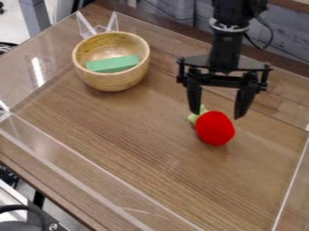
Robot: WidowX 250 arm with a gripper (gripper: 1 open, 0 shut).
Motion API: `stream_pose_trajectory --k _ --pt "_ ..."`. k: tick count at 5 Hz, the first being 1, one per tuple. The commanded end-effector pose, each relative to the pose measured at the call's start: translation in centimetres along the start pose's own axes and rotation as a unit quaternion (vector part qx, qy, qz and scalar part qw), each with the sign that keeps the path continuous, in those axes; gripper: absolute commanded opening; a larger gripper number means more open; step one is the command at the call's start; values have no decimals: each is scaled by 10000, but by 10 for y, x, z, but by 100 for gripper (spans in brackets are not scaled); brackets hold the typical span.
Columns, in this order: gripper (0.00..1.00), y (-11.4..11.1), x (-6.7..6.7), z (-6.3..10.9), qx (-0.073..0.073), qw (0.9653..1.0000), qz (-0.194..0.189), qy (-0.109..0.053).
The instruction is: Move the red fruit to the left
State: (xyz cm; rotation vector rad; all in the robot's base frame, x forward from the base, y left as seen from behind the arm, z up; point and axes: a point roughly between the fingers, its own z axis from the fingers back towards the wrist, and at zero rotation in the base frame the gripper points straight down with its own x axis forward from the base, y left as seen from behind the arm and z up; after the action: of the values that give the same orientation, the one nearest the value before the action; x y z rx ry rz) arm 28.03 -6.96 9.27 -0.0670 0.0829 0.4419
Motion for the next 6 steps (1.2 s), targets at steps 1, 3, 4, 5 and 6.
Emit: stream_pose_trajectory --k 1,3,4,5,6 --pt "100 -2 6 8 -286 9940 1010 -308" --pt "100 -1 7 -5 -463 9630 2606 -501" --pt "100 -8 -1 -15 -539 9468 3118 -582" --pt "100 -22 -10 -20 -574 9391 3327 -641" --pt "100 -30 -9 -25 -559 9319 3522 -662"
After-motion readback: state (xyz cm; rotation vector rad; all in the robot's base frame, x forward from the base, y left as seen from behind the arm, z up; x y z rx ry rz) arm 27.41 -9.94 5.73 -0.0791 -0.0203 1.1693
